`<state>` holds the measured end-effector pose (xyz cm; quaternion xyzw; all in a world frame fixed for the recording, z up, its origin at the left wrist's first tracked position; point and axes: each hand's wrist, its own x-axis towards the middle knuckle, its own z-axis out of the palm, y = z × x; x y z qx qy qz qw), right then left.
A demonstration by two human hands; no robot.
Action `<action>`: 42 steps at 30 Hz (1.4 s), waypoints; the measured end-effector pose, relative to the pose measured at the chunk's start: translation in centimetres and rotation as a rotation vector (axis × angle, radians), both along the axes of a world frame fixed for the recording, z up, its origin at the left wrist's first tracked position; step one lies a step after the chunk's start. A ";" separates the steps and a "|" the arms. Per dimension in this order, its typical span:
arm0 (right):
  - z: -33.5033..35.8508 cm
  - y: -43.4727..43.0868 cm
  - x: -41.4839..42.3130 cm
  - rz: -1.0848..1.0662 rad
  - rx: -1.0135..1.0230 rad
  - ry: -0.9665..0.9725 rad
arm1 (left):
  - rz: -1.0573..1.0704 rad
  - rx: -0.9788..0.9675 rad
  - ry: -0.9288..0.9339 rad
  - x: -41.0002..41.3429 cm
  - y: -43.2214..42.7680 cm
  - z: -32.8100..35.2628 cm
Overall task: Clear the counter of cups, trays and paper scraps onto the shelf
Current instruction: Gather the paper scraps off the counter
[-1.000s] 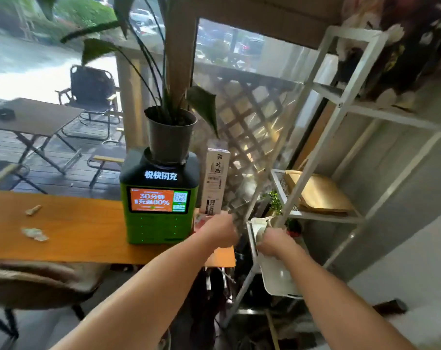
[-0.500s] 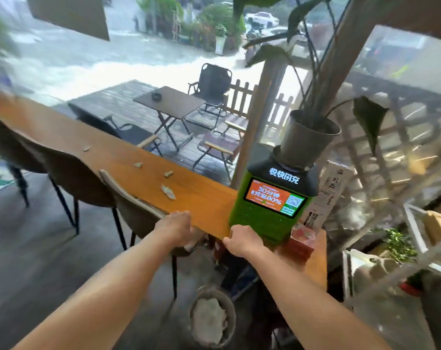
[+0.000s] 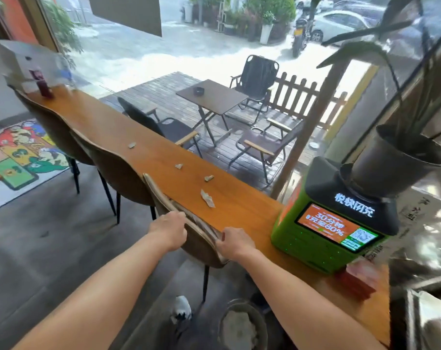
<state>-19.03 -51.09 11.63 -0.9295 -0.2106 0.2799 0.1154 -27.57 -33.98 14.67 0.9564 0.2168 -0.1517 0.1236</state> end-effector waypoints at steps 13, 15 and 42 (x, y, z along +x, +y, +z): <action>-4.6 12.0 16.8 -0.172 -0.037 0.153 | -0.214 0.037 0.159 19.1 12.9 -2.2; -5.0 13.9 18.6 -0.192 -0.039 0.166 | -0.216 0.044 0.185 21.2 15.5 -2.6; -13.0 24.8 22.2 -1.050 -0.218 0.288 | -0.813 -0.094 0.326 42.8 32.4 -15.3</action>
